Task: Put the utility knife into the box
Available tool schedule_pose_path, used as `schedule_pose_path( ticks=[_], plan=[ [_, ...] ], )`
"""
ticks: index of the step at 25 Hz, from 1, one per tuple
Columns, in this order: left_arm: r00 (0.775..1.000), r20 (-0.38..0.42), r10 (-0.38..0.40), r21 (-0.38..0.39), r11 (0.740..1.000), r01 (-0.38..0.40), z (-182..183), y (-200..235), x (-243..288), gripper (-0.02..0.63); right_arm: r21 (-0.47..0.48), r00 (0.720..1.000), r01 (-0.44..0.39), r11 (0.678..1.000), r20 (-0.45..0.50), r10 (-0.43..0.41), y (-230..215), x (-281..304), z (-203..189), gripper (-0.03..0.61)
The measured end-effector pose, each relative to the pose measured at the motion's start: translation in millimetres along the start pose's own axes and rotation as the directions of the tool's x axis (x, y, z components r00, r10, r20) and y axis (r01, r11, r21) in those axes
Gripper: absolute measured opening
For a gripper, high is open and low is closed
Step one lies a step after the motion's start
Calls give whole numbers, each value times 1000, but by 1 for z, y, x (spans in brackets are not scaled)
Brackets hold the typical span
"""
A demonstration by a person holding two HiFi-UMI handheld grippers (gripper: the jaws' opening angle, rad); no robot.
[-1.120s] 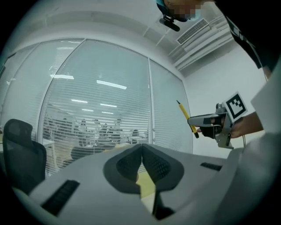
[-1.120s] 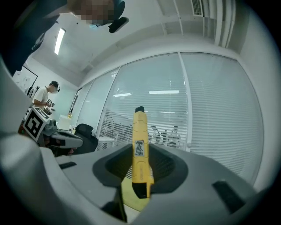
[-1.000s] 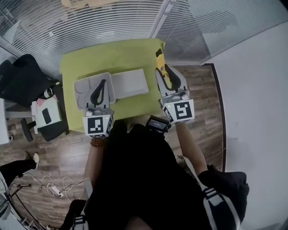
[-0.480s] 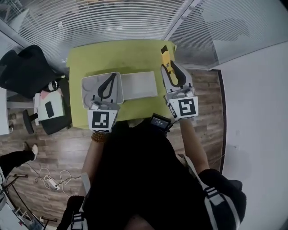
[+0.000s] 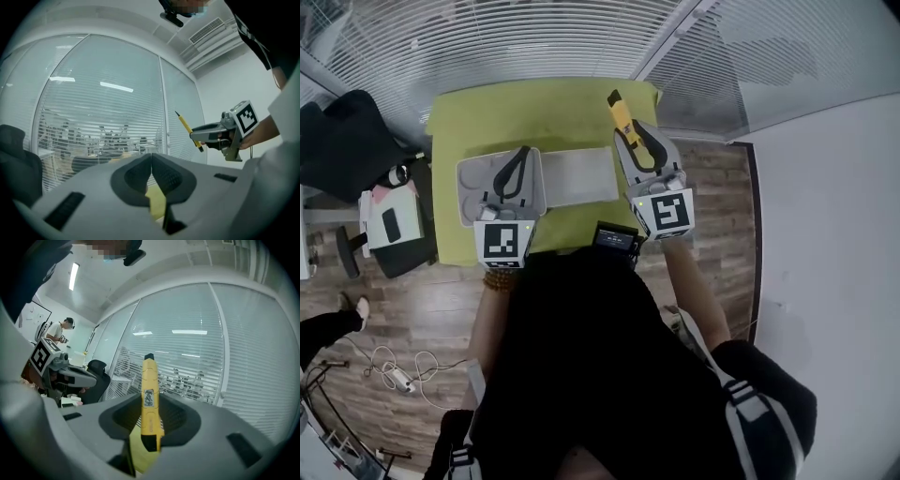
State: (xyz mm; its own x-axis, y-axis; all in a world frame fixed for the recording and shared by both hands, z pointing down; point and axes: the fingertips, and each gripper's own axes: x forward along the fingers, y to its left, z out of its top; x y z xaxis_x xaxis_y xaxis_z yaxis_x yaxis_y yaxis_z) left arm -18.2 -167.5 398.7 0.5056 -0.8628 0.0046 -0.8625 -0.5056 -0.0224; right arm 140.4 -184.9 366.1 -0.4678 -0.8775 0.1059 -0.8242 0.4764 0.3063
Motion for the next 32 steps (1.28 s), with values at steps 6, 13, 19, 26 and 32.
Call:
schedule_pose_path(
  ticks=[6, 13, 19, 26, 32],
  plan=[
    [1000, -16, -12, 18, 1000, 12, -6, 3, 1, 12, -41, 1000, -23, 999, 5, 24, 8, 8, -6, 110],
    [999, -38, -6, 10, 1000, 7, -15, 3, -5, 12, -46, 996, -52, 998, -69, 49, 17, 6, -29, 110],
    [998, -60, -8, 11, 1000, 9, -24, 4, -7, 12, -76, 990, -99, 992, -113, 90, 29, 10, -48, 110],
    [996, -86, -11, 10, 1000, 12, -34, 3, -13, 12, -106, 974, -164, 981, -175, 144, 43, 13, -72, 110],
    [996, -94, -6, 5, 1000, 7, -39, 6, -18, 12, -147, 946, -242, 959, -254, 200, 59, 16, -102, 110]
  ],
)
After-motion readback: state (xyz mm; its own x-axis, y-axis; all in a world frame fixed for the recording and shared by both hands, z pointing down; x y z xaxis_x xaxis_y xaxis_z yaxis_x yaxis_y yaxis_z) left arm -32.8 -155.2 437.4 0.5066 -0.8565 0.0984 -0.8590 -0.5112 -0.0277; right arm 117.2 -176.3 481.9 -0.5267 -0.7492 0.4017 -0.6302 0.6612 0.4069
